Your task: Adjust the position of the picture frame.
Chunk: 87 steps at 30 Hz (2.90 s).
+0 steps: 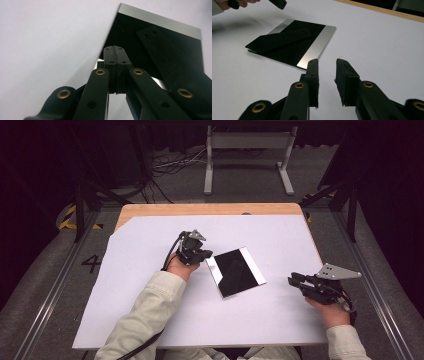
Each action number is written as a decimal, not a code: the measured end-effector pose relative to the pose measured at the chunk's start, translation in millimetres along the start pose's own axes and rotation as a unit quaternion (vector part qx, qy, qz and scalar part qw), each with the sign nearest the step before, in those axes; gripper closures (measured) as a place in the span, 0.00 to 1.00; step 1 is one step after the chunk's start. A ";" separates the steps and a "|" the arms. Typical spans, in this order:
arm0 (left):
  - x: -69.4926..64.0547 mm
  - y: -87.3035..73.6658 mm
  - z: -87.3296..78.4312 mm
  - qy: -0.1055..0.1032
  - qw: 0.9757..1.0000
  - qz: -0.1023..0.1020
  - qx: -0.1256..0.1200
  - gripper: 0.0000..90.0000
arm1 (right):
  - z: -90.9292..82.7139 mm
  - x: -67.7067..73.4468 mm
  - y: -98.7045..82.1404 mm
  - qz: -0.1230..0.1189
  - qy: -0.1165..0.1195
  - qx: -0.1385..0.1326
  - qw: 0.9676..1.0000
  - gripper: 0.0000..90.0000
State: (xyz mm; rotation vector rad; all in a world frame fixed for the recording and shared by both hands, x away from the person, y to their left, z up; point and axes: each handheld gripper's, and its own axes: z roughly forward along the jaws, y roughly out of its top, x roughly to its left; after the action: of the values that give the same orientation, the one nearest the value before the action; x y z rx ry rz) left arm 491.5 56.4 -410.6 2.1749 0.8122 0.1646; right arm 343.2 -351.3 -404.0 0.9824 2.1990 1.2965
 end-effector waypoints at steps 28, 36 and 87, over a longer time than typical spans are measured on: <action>27.7 -7.2 30.2 -0.011 0.998 -0.026 0.053 1.00 | 7.8 3.4 -4.6 0.009 0.016 0.018 1.000 0.80; 23.4 -4.9 28.2 -0.002 0.997 -0.036 0.073 1.00 | 12.3 4.0 -5.8 0.011 0.017 0.037 0.999 0.80; -68.2 -52.3 -10.8 -0.116 0.983 0.070 0.122 1.00 | 34.3 7.8 -6.2 -0.036 0.066 0.121 0.990 1.00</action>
State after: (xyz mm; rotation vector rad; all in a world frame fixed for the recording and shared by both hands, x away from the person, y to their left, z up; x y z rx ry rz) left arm 407.8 47.4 -431.3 2.4263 0.5715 -0.1225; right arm 357.8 -327.2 -426.0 0.9147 2.5156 1.1101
